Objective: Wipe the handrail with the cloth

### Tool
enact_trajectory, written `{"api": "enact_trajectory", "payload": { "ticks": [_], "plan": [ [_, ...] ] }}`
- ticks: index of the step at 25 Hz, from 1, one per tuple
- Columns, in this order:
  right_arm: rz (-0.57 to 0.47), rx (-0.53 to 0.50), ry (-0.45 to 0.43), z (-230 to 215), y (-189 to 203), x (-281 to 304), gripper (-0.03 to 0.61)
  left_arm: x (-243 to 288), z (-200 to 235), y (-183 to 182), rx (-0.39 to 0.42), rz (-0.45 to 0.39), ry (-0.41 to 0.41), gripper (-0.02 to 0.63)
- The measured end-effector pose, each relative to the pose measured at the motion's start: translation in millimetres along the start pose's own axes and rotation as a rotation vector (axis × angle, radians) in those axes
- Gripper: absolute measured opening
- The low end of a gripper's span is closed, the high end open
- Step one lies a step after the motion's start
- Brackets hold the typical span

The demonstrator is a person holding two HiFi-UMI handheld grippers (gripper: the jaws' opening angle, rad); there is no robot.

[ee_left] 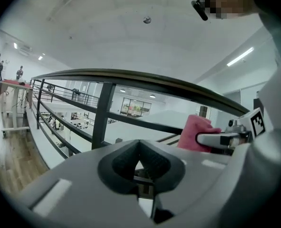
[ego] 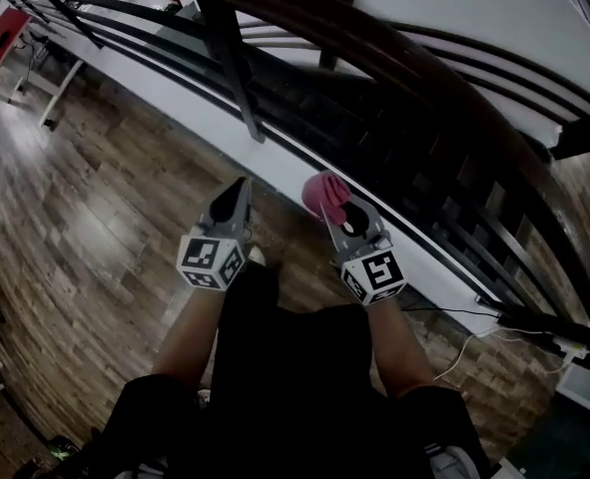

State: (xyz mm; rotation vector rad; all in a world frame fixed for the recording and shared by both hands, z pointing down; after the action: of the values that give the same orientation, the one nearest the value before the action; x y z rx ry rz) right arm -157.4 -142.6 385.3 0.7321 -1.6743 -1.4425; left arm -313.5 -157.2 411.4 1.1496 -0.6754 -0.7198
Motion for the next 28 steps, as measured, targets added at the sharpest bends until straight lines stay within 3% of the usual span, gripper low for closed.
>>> {"api": "enact_trajectory", "payload": {
  "ticks": [5,10,13,17,19,25,28],
  "plan": [
    [-0.058,-0.042,-0.015,5.9,38.8,85.1,0.049,32.9,72.0,44.0,0.042,-0.013,0.023,-0.002],
    [-0.167,-0.182,0.001,6.6,81.2,167.5,0.049,74.0,137.7,97.8,0.075,-0.042,0.081,-0.002],
    [-0.204,-0.225,0.019,11.8,108.9,214.6,0.049,97.4,175.5,140.5,0.046,-0.046,0.114,-0.002],
    [-0.199,-0.207,0.089,10.2,141.6,268.3,0.049,125.9,221.1,172.9,0.022,-0.031,0.122,-0.002],
    [-0.150,-0.213,0.129,7.3,154.9,290.8,0.049,131.5,231.5,179.6,0.010,-0.018,0.133,-0.002],
    [0.192,-0.345,0.385,-19.1,203.6,363.2,0.049,136.7,247.5,190.8,-0.037,0.028,0.178,-0.002],
    [0.293,-0.406,0.429,-22.6,208.9,379.5,0.049,138.0,262.6,193.5,-0.054,0.020,0.166,-0.002]
  ]
}}
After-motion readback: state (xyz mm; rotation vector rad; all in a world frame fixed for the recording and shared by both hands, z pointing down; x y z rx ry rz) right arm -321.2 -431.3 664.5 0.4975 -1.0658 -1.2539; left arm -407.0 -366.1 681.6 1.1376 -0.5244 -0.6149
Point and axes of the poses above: the fingertips, and each gripper's own axes: x forward along the fingers, z to its left, y out of its underside, the point moved 1 cm from there along -x, backward along the fingers, and after that the axes turned 15 degrees about y, right-handed, at the moved point
